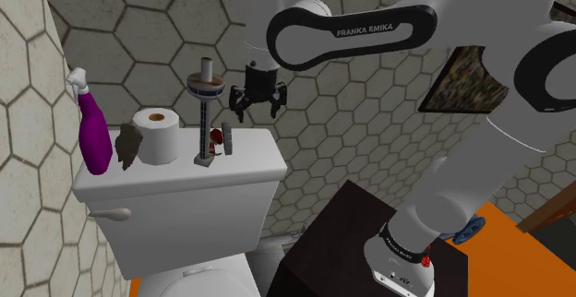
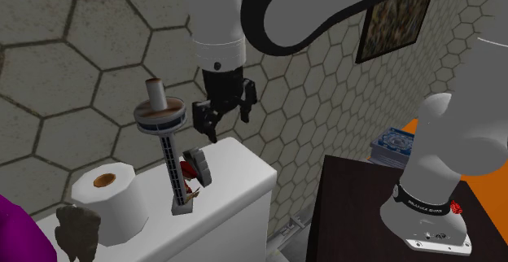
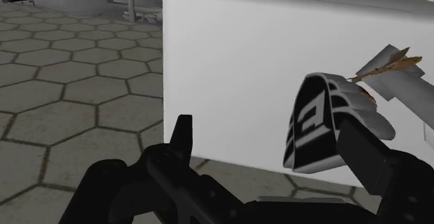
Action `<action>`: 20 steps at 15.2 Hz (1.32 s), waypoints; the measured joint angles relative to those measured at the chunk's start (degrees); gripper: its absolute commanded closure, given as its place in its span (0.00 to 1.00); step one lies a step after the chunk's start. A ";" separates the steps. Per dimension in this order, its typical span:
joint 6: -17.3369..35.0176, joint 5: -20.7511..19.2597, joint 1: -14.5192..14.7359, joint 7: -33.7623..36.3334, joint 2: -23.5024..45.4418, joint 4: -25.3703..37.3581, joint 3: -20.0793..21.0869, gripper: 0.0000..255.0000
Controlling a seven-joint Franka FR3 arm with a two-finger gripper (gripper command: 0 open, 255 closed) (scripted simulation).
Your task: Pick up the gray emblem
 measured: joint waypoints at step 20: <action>3.33 -8.88 2.38 14.73 17.63 11.96 1.78 1.00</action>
